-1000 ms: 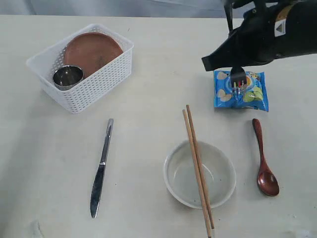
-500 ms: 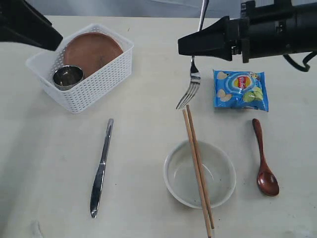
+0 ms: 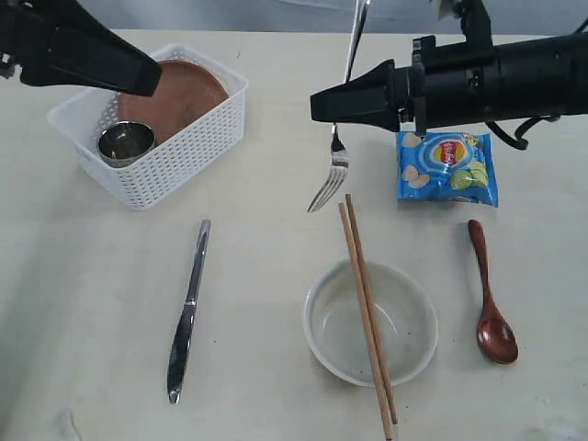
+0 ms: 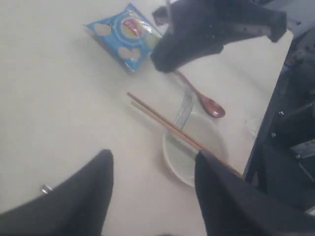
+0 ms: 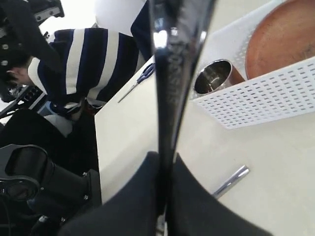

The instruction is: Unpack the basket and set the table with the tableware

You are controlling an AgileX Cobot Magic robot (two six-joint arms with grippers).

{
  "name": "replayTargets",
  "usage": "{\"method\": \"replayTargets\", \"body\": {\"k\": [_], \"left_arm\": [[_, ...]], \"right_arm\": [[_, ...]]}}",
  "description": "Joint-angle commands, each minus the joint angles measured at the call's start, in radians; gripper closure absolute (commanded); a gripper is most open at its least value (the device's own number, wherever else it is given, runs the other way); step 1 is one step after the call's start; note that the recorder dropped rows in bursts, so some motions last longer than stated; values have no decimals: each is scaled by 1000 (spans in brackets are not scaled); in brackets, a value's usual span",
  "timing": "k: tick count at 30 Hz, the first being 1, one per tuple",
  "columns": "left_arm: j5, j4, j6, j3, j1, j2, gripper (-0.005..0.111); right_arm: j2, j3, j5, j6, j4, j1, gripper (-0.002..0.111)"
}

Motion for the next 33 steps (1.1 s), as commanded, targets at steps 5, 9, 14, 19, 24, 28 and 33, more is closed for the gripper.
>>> {"method": "replayTargets", "body": {"k": [5, 9, 14, 19, 24, 28, 33], "left_arm": [[17, -146, -2, 36, 2, 145, 58], [50, -206, 89, 36, 2, 246, 58], [50, -232, 218, 36, 2, 338, 58], [50, -235, 301, 36, 2, 418, 58], [50, -294, 332, 36, 2, 490, 58], [50, -321, 363, 36, 2, 521, 58], [50, -366, 374, 36, 2, 538, 58]], "right_arm": [[0, -108, 19, -8, 22, 116, 109], [8, -142, 19, 15, 22, 147, 109], [13, -147, 19, 38, 10, 150, 109], [13, -147, 19, 67, -2, 148, 109], [13, -147, 19, 104, -4, 148, 109], [13, -147, 19, 124, -19, 148, 109], [13, -147, 19, 138, -22, 160, 109]]}}
